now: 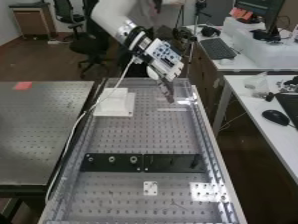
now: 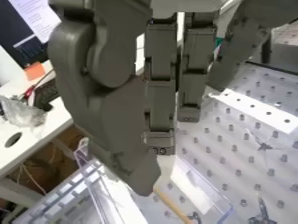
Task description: Grab the chopstick and place it in the clear container
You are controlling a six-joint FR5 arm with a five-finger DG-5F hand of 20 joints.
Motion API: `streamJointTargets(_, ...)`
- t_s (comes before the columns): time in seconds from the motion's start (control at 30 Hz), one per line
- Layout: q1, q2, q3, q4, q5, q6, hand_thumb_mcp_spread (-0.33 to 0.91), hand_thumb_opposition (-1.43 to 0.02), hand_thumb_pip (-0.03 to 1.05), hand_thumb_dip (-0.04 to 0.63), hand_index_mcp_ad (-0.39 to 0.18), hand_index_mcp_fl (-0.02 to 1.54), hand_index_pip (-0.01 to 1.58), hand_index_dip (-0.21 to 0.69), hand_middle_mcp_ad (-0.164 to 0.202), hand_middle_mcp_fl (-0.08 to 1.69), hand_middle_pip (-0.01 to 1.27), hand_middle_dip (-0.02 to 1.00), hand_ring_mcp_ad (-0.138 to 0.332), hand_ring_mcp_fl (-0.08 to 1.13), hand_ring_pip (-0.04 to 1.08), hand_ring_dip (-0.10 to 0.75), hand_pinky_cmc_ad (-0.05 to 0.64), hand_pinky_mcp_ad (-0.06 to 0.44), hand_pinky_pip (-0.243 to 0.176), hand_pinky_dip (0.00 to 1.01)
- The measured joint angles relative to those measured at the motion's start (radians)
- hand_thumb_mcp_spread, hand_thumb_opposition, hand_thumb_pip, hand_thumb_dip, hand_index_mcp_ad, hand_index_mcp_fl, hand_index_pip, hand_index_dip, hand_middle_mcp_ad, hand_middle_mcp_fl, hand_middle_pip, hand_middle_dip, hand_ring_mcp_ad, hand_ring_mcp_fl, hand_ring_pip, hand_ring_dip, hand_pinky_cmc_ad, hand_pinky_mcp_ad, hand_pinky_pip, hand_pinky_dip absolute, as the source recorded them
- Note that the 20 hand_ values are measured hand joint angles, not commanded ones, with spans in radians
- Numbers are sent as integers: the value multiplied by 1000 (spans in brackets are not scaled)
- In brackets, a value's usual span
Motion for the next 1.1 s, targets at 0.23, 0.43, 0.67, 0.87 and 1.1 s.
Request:
streamJointTargets(0.23,-9,-60,78,-73,-33,1,567,-1241,520,265,-152,1501,232,72,21,1518,195,410,65,798,96,326,492,248,49,522)
streamJointTargets(0.43,-16,-80,109,-97,-43,8,560,-1241,525,265,-152,1504,246,73,19,1522,201,410,68,798,93,326,492,248,49,522)
streamJointTargets(0.67,-19,-91,132,-120,-75,-6,518,-1239,546,265,-152,1356,363,73,21,1459,253,410,89,698,94,326,494,246,47,602)
streamJointTargets(0.87,-18,-96,142,-139,-95,-19,424,-960,771,302,-136,1073,429,45,23,1213,264,410,106,532,103,326,482,229,-23,686)
streamJointTargets(1.1,-18,-96,140,-133,-95,-15,405,-897,789,333,-138,848,515,-24,19,1080,264,410,134,367,127,278,459,232,-37,827)
